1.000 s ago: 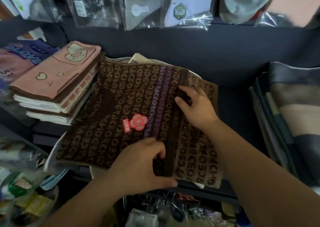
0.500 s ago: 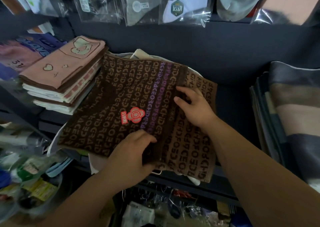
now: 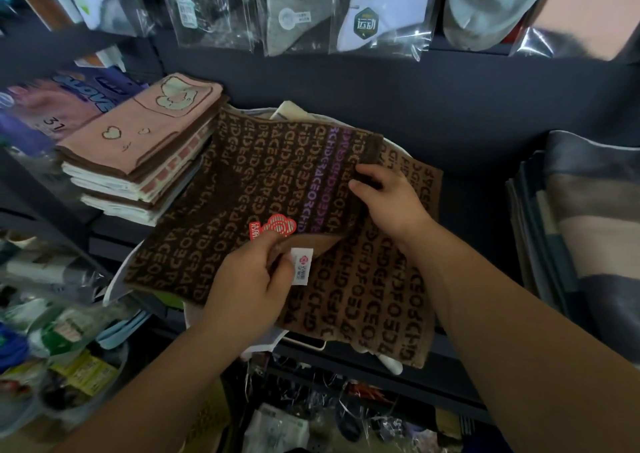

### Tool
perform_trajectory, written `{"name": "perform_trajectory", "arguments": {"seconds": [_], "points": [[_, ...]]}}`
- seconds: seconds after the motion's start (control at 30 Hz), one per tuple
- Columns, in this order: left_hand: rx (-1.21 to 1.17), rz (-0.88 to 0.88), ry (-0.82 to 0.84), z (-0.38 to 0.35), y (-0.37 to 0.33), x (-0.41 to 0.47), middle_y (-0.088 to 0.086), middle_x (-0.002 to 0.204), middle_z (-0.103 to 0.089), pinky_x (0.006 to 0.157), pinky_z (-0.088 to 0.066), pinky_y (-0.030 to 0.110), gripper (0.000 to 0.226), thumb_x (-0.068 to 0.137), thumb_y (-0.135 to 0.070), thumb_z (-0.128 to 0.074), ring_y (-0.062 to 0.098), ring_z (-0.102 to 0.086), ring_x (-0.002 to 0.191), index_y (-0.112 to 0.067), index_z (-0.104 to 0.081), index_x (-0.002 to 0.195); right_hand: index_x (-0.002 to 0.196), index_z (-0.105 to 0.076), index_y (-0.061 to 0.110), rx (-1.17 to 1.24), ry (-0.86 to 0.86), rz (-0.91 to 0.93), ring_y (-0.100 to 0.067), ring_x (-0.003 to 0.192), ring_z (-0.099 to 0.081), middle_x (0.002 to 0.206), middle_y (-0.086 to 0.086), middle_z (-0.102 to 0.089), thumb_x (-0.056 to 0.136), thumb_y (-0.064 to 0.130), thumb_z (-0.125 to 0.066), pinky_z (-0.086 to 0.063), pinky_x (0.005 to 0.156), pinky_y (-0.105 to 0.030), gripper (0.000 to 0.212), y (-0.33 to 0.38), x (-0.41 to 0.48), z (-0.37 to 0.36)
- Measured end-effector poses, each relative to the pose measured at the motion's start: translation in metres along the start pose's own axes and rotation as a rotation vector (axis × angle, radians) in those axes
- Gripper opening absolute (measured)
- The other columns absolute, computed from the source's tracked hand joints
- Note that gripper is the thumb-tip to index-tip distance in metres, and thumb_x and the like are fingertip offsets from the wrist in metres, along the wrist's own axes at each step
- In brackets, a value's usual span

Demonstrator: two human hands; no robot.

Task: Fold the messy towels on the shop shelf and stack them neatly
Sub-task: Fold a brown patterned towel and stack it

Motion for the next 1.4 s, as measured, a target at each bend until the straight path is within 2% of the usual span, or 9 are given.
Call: {"name": "perform_trajectory", "arguments": {"seconds": [0.2,0.3,0.43,0.6,0.77,0.87,1.07,1.23,1.4], "points": [[0.126,-0.348,-0.149,0.007,-0.012,-0.001,0.002,0.083,-0.060,0.067,-0.049,0.030,0.020,0.085,-0.019,-0.056,0.018,-0.058,0.075,-0.003,-0.067,0.084,0.154,-0.039,0.023,0.296,0.042,-0.009,-0.009,0.129,-0.049,0.151,0.006,-0.046,0.102,0.015,-0.050,-0.044,0.098,-0.017,0.054,0.015,0.002,0.005],[0.079,-0.473,-0.109,0.012,-0.036,0.004,0.002,0.080,-0.063,0.070,-0.051,0.026,0.017,0.082,-0.019,-0.063,0.019,-0.062,0.073,-0.004,-0.070,0.078,0.150,-0.046,0.020,0.511,-0.016,0.037,-0.016,0.122,-0.062,0.139,-0.002,-0.061,0.098,0.009,-0.052,-0.051,0.105,-0.034,0.053,0.026,0.001,0.017],[-0.022,-0.550,0.058,0.002,-0.077,0.003,-0.001,0.080,-0.062,0.062,-0.050,0.031,0.012,0.080,-0.019,-0.065,0.015,-0.060,0.073,-0.007,-0.070,0.080,0.135,-0.061,0.018,0.749,-0.258,0.038,-0.016,0.103,-0.072,0.117,-0.004,-0.074,0.098,0.008,-0.055,-0.058,0.092,-0.034,0.039,0.032,-0.008,0.053],[0.196,-0.552,0.394,-0.062,-0.064,-0.010,-0.006,0.092,-0.064,0.071,-0.057,0.036,0.025,0.076,-0.029,-0.064,0.012,-0.061,0.087,-0.019,-0.071,0.098,0.137,-0.058,0.018,0.572,-0.275,-0.173,-0.020,0.105,-0.070,0.113,-0.004,-0.073,0.098,0.020,-0.060,-0.056,0.085,-0.035,0.039,-0.016,-0.016,0.062],[0.205,-0.491,0.490,-0.087,-0.046,-0.014,-0.007,0.096,-0.063,0.075,-0.054,0.033,0.031,0.076,-0.029,-0.067,0.013,-0.059,0.092,-0.022,-0.069,0.106,0.152,-0.041,0.023,0.412,-0.143,-0.252,-0.008,0.105,-0.059,0.132,0.005,-0.057,0.101,0.022,-0.059,-0.047,0.067,-0.015,0.054,-0.043,-0.026,0.053],[0.193,-0.489,0.490,-0.086,-0.046,-0.011,-0.011,0.092,-0.060,0.072,-0.050,0.027,0.030,0.076,-0.032,-0.068,0.010,-0.057,0.088,-0.024,-0.069,0.105,0.153,-0.040,0.027,0.341,-0.056,-0.218,-0.014,0.125,-0.053,0.151,-0.002,-0.047,0.100,0.023,-0.059,-0.041,0.072,-0.015,0.056,-0.043,-0.020,0.054],[0.002,-0.471,0.564,-0.075,-0.051,-0.007,-0.010,0.093,-0.064,0.073,-0.055,0.031,0.024,0.083,-0.024,-0.058,0.005,-0.061,0.086,-0.018,-0.074,0.101,0.143,-0.054,0.020,0.400,-0.100,-0.178,-0.014,0.116,-0.064,0.128,0.001,-0.068,0.102,0.034,-0.056,-0.050,0.102,-0.034,0.044,-0.033,-0.020,0.057],[-0.171,-0.499,0.408,-0.059,-0.065,-0.002,-0.007,0.083,-0.065,0.067,-0.054,0.026,0.019,0.075,-0.013,-0.063,0.005,-0.063,0.078,-0.011,-0.077,0.089,0.142,-0.055,0.019,0.490,-0.254,-0.085,-0.011,0.112,-0.067,0.125,0.001,-0.069,0.103,0.026,-0.055,-0.054,0.097,-0.031,0.040,-0.028,-0.033,0.070],[-0.053,-0.500,0.599,-0.081,-0.060,-0.008,-0.008,0.089,-0.067,0.070,-0.055,0.025,0.025,0.079,-0.021,-0.063,0.002,-0.062,0.081,-0.016,-0.078,0.098,0.146,-0.049,0.017,0.404,-0.360,-0.151,-0.013,0.113,-0.063,0.132,-0.003,-0.064,0.101,0.027,-0.057,-0.054,0.097,-0.032,0.047,-0.039,-0.038,0.068]]}}
Point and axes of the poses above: each hand's wrist, its own x-axis towards the middle knuckle, its own z-axis out of the back of the hand, y = z × x, the point moved 1 cm from there along x, towards the middle knuckle
